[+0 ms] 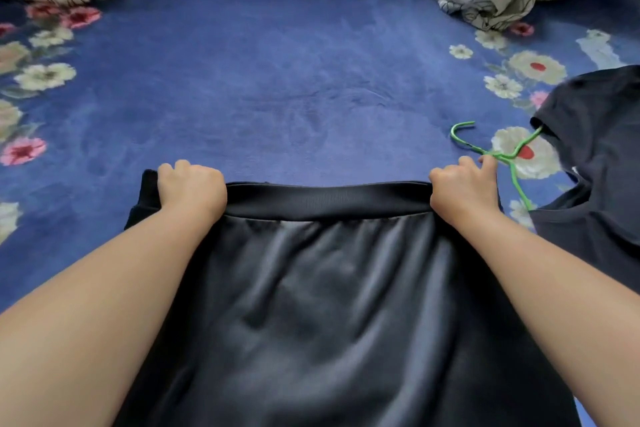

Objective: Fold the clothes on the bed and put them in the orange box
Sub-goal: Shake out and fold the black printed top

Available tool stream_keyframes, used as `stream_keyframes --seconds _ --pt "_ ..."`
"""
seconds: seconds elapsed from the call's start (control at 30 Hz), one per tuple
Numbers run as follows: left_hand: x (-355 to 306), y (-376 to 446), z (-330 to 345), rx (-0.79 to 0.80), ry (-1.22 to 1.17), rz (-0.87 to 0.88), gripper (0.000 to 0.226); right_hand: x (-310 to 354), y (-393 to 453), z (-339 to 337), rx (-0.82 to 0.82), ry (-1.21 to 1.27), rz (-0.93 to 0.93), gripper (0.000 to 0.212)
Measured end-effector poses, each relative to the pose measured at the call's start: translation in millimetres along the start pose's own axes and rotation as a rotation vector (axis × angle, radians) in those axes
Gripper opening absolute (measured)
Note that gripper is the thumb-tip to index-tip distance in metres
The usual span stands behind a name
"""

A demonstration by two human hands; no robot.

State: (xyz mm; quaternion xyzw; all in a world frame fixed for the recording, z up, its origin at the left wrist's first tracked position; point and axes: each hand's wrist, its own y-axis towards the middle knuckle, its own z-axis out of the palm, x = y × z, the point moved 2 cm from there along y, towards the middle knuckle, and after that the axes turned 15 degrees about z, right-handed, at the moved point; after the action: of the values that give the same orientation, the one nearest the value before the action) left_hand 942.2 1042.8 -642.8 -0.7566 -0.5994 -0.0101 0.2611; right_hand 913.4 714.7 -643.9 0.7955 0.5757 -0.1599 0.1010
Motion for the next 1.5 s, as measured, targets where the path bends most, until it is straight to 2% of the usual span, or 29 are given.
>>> stream_keyframes --seconds 0.13,0.27,0.37,0.5,0.57,0.63,0.73,0.8,0.9,0.97,1.0,1.1,1.17,1.23,1.27,1.4,1.5 --pt "-1.5 12.9 23.4 -0.06 -0.037 -0.023 0.013 7.9 9.5 25.7 -0.015 0.093 0.018 0.033" --pt "0.7 23.8 45.5 -0.076 -0.13 -0.044 0.017 11.3 16.9 48.3 -0.068 0.284 0.122 0.054" --pt "-2.2 26.3 57.7 -0.184 -0.24 -0.111 0.022 9.2 14.7 68.1 -0.016 0.411 0.27 0.072" --pt "-6.2 23.5 65.2 -0.343 -0.235 -0.122 0.032 4.2 9.8 77.1 0.046 0.526 0.239 0.091" --pt "-8.9 18.2 62.6 -0.463 -0.3 -0.102 0.031 -2.0 6.1 71.3 0.076 0.528 0.207 0.089" --pt "-14.4 8.1 58.9 -0.551 -0.408 -0.105 0.032 -7.0 -2.3 66.2 0.087 0.504 0.255 0.071" --pt "-26.5 -4.7 60.6 -0.503 -0.431 -0.046 0.038 -14.6 -11.5 64.3 0.201 0.619 0.478 0.049" --pt "-29.5 -6.6 57.9 -0.391 -0.425 -0.006 0.036 -20.5 -12.3 58.4 0.25 0.743 0.561 0.026" --pt "-25.6 1.4 48.3 -0.297 -0.362 0.046 0.032 -29.0 -2.9 39.4 0.108 0.869 0.548 0.021" --pt "-25.3 6.6 42.9 -0.365 -0.306 0.115 0.027 -36.0 -0.8 31.4 0.035 0.83 0.517 0.027" --pt "-25.9 9.4 39.4 -0.452 -0.294 0.136 0.023 -41.1 1.1 31.2 0.008 0.816 0.515 0.029" --pt "-32.3 12.2 26.6 -0.659 -0.242 0.151 0.019 -51.9 5.6 40.4 0.016 0.787 0.543 0.03" --pt "-39.6 18.5 25.0 -0.557 -0.215 0.161 0.017 -50.5 6.9 53.7 0.079 0.719 0.535 0.032" --pt "-48.1 23.8 32.4 -0.303 -0.237 0.091 0.031 -42.4 3.7 67.1 0.148 0.626 0.509 0.036" --pt "-49.9 25.4 37.2 -0.254 -0.246 0.064 0.036 -38.0 1.6 72.1 0.157 0.585 0.49 0.038" --pt "-49.1 19.1 48.4 -0.302 -0.356 0.032 0.042 -33.0 -5.4 77.2 0.086 0.545 0.45 0.04" --pt "-47.6 -0.1 55.5 -0.383 -0.452 -0.008 0.054 -38.5 -22.1 71.9 -0.062 0.586 0.32 0.057"
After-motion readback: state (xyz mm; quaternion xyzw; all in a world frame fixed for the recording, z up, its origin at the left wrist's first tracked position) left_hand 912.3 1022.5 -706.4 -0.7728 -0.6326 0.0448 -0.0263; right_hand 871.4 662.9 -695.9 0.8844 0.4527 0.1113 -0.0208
